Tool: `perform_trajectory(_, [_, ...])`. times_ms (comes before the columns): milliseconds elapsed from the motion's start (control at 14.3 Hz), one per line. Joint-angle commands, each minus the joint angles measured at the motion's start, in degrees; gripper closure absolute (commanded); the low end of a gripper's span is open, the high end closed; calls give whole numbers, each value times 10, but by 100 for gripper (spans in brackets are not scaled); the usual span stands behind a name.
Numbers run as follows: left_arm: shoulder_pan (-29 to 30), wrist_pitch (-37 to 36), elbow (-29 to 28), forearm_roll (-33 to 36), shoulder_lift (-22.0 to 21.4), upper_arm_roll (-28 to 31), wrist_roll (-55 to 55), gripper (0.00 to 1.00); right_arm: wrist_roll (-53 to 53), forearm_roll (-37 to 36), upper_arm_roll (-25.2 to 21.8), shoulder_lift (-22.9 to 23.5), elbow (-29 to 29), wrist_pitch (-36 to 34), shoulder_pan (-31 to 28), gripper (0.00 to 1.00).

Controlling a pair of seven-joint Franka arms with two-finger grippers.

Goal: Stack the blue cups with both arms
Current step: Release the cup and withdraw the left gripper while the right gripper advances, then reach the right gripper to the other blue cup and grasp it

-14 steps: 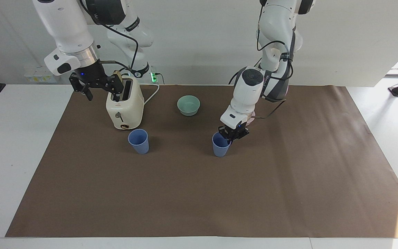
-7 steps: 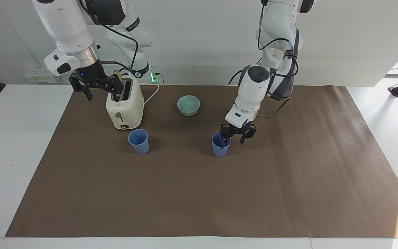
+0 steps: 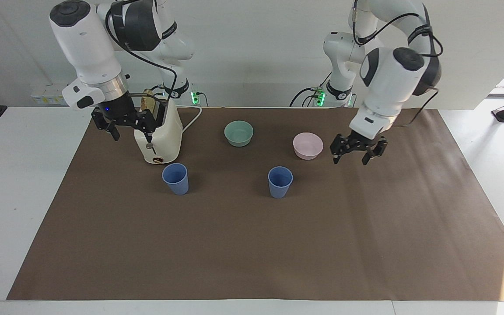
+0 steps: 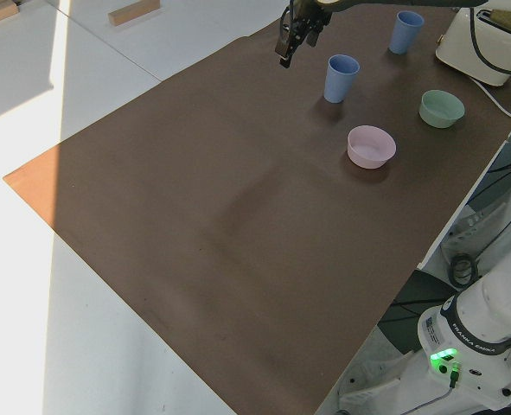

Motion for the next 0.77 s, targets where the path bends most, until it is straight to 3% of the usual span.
perform_trajectory(0, [59,-49,24,0,-7,-8,80,0,8,12,3,11,-44,42,0,0])
perform_trajectory(349, [93,-90,86,5,6,-8,105,0,10,11,2,45,-101,129,10,0])
perform_trajectory(699, [111,-145,145,41,19,-8,118,0,7,10,3,69,-146,168,10,0])
